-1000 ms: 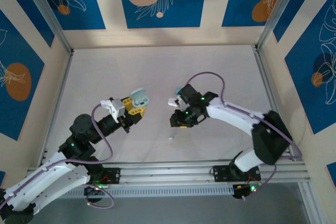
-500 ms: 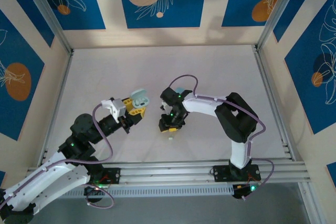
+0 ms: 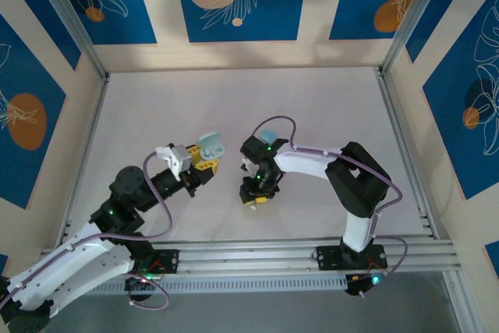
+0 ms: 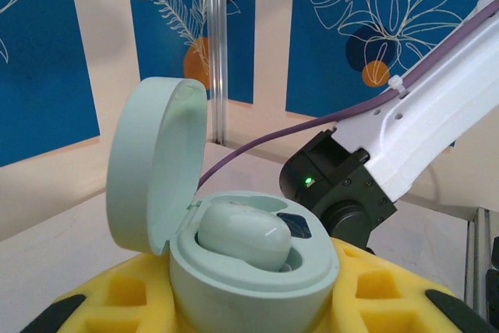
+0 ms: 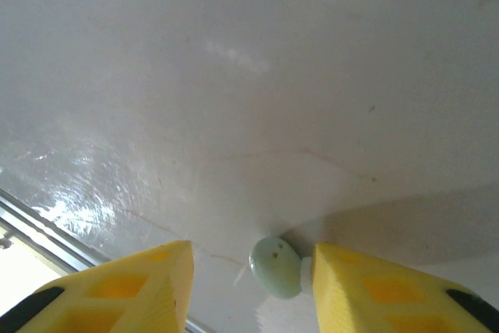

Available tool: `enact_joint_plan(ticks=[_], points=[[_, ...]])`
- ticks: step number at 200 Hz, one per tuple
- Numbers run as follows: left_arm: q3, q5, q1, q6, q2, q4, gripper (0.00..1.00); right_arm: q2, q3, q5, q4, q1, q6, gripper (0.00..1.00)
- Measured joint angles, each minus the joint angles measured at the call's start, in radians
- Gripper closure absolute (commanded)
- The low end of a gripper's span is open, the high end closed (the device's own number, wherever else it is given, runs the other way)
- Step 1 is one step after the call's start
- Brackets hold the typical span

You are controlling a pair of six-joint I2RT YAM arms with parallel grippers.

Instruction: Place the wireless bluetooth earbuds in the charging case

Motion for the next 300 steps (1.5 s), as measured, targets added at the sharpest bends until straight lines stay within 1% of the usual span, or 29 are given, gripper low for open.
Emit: enact_joint_plan(ticks=[67,121,152,203,236,300], points=[[0.0,0.0,0.0,0.0,0.001,0.002,0.7,-0.007,-0.002,0.018,-0.049,0.039,0.0,0.56],[0.0,0.0,0.0,0.0,0.001,0.005,0.69,-0.006,0.058,0.14,-0.121,0.062,0.016,0.57],[0.0,0.0,0.0,0.0,0.001,0.005,0.7,0.005,0.097,0.168,-0.139,0.077,0.031,0.58],[0.0,0.0,0.0,0.0,0.001,0.005,0.7,0.068,0.133,0.215,-0.192,0.121,0.055,0.6],[0.0,0.0,0.0,-0.003,0.001,0.005,0.7,0.086,0.144,0.228,-0.21,0.13,0.062,0.64],[0.0,0.0,0.0,-0.003,0.002,0.008,0.69,0.096,0.148,0.242,-0.214,0.135,0.072,0.67]])
